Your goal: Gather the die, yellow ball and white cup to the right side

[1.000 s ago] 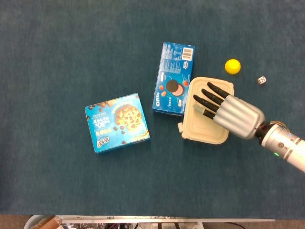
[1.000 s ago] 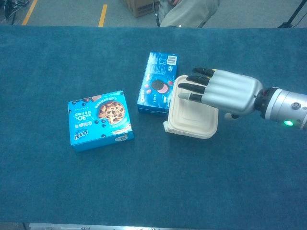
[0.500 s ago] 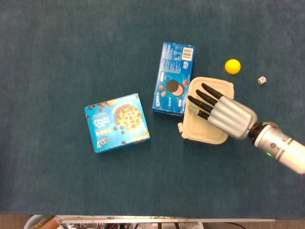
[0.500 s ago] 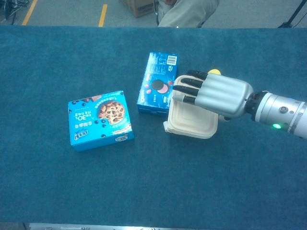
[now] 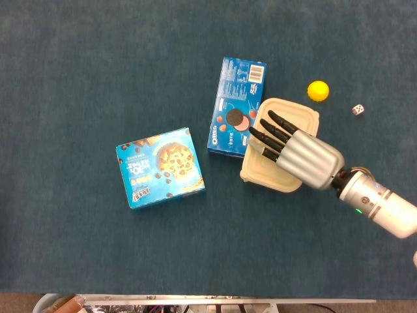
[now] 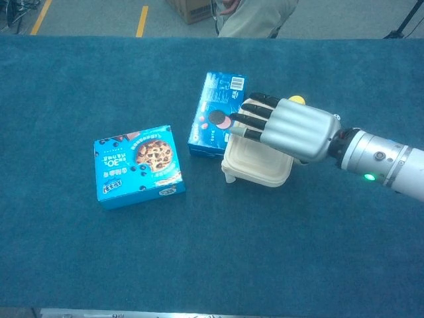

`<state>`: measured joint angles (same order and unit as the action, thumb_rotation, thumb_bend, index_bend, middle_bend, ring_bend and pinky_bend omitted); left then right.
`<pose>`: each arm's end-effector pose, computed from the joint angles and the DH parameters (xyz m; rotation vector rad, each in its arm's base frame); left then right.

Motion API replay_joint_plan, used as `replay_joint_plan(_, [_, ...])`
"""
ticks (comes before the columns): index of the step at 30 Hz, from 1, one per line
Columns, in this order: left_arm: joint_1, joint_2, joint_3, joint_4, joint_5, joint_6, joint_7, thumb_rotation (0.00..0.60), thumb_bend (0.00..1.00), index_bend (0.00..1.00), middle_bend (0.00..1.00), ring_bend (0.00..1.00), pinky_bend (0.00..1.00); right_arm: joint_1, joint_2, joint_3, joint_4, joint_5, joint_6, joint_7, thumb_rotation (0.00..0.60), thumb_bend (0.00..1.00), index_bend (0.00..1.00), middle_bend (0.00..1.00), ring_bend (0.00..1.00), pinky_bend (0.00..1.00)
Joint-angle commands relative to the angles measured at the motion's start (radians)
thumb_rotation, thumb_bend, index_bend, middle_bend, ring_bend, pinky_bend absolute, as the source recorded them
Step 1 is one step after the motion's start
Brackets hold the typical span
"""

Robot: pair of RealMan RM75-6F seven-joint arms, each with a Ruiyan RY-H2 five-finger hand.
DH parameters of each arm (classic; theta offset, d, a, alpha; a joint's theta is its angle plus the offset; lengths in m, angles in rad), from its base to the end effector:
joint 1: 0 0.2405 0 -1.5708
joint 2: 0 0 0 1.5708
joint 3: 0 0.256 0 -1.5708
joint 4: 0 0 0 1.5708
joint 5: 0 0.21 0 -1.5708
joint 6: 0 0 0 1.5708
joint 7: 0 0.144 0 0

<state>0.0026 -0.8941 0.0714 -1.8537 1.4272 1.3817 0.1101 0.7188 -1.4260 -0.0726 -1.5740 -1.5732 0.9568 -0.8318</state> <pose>-0.3154 0.1222 0.1823 -1.4131 -1.0848 -0.5833 -0.1591 -0.2669 -0.0203 2.3244 0.0570 0.6106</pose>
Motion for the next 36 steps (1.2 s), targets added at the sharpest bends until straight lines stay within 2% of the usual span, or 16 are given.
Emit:
replay_joint_plan(1, [0.000,0.000,0.000,0.001,-0.001,0.000,-0.001,0.499,0.29,0.33,0.38,0.33,0.18,-0.005,-0.012,0.007,0.012,-0.010,0.013,0.001,0.600,0.00,0.00,0.00,0.00,0.03])
replay_joint_plan(17, [0.001,0.004,0.004,0.003,0.001,0.001,-0.006,0.499,0.29,0.33,0.38,0.33,0.18,-0.017,-0.090,0.079,0.041,0.045,0.029,-0.071,0.600,0.00,0.00,0.00,0.00,0.03])
replay_joint_plan(36, [0.010,0.013,0.007,-0.003,0.007,0.017,-0.007,0.498,0.29,0.33,0.38,0.33,0.18,0.048,-0.205,0.187,0.088,0.176,-0.008,-0.162,0.600,0.00,0.00,0.00,0.00,0.03])
